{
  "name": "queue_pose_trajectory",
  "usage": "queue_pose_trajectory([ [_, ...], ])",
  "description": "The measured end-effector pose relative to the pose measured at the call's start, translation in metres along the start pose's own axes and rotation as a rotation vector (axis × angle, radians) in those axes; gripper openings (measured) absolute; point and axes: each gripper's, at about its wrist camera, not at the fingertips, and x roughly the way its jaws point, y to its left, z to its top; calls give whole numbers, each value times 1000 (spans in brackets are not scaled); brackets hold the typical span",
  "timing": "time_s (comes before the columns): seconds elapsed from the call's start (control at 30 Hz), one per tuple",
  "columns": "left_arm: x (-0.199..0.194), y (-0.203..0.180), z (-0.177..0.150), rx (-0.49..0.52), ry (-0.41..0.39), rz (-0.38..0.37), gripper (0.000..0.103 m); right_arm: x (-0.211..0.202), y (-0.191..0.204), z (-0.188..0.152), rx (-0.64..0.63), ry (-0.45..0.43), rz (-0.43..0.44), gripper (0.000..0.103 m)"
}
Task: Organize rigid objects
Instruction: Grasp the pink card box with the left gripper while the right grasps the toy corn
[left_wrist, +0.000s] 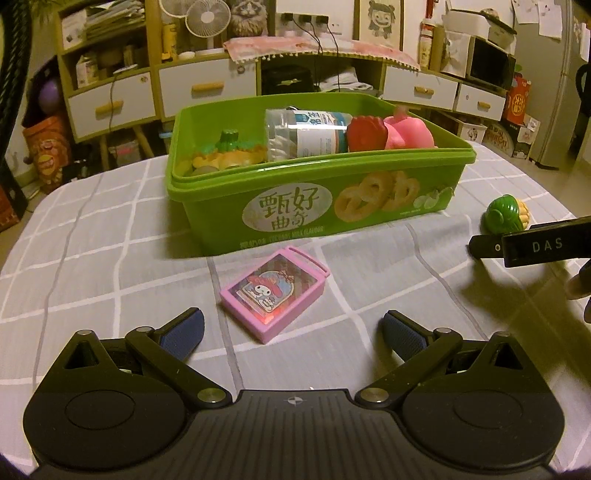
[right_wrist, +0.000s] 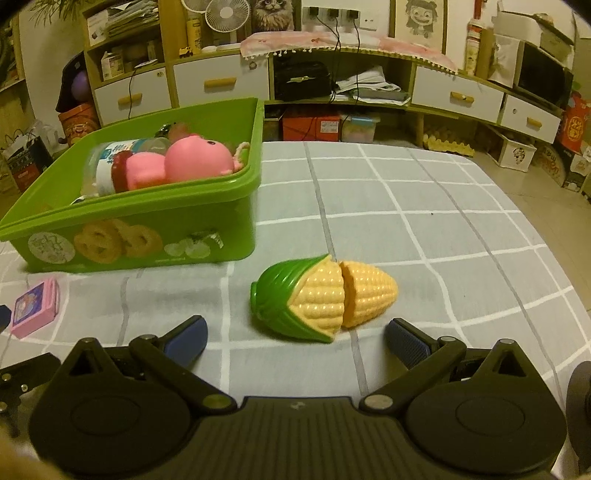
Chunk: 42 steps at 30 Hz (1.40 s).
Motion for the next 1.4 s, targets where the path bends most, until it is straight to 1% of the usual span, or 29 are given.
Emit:
queue_pose_trajectory([
  [0.13,1,3,1,-8,-10,6,100,2,-2,2,13,-6,-12,97],
  [0.23,2,5,2,-15,-18,10,97,3,-3,3,18,-8,-18,97],
  [0.43,-1,8,5,-18,-30,10,82,5,-5,6,29,-12,-27,96],
  [0.6,-2,8,6,-16,-34,10,68,4,-8,8,39,-20,-38,88],
  [0.67,-2,8,7,-15,-33,10,64,4,-9,8,40,-23,-41,83],
  [0.73,-2,7,7,-13,-33,10,60,3,-10,9,40,-24,-43,81],
  [0.77,-2,7,7,-13,-33,11,59,3,-9,9,40,-26,-45,77],
  [0.83,-3,7,7,-13,-30,11,57,1,-10,9,39,-29,-44,74],
  [1.1,-4,6,8,-16,-24,12,53,-1,-4,10,13,-30,-63,73],
  [1.27,-5,6,8,-21,-17,9,51,-6,-2,12,19,-25,-44,73],
  [1.4,-6,5,9,-30,-10,-1,50,-10,1,14,28,-7,-10,73],
])
